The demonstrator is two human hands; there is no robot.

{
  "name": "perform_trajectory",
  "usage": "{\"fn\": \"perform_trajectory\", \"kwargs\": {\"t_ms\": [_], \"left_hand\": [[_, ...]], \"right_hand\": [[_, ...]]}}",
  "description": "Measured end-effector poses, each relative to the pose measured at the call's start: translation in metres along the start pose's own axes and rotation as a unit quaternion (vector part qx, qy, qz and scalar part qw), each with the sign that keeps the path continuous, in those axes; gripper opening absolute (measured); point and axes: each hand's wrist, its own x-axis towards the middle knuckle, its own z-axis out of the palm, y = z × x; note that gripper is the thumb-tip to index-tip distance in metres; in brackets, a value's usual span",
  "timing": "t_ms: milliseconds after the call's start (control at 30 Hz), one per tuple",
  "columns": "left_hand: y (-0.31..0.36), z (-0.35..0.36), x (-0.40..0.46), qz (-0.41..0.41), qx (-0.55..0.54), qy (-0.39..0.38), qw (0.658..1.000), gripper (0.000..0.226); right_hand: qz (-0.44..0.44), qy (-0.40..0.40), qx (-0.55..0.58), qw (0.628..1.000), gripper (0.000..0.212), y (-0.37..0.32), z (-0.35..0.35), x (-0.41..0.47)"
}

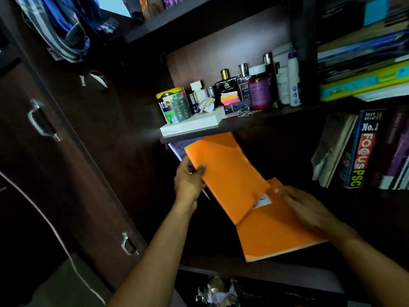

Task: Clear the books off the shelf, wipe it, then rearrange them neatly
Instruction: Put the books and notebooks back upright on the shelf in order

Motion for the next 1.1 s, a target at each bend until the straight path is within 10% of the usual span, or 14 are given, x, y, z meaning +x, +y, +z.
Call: {"fn": "perform_trajectory", "kwargs": {"t_ms": [300, 767, 1100], "left_hand": [[-0.028, -0.040, 0.044, 0.099, 0.248, 0.140, 0.954, 0.025], [-0.032, -0.006, 0.037, 0.142, 0.145, 0.168, 0.965, 0.080], [-0.057, 0.037, -0.069, -0.061, 0.354, -0.189, 0.914, 0.066]], "right_hand": [[-0.065, -0.032, -0.204, 0.976, 0.071, 0.004, 0.008, 0.004], [-0.074, -0.025, -0.213, 0.974, 0.074, 0.002, 0.009, 0.004], [-0.070, 0.003, -0.133, 0.989, 0.049, 0.005, 0.006, 0.006]]}}
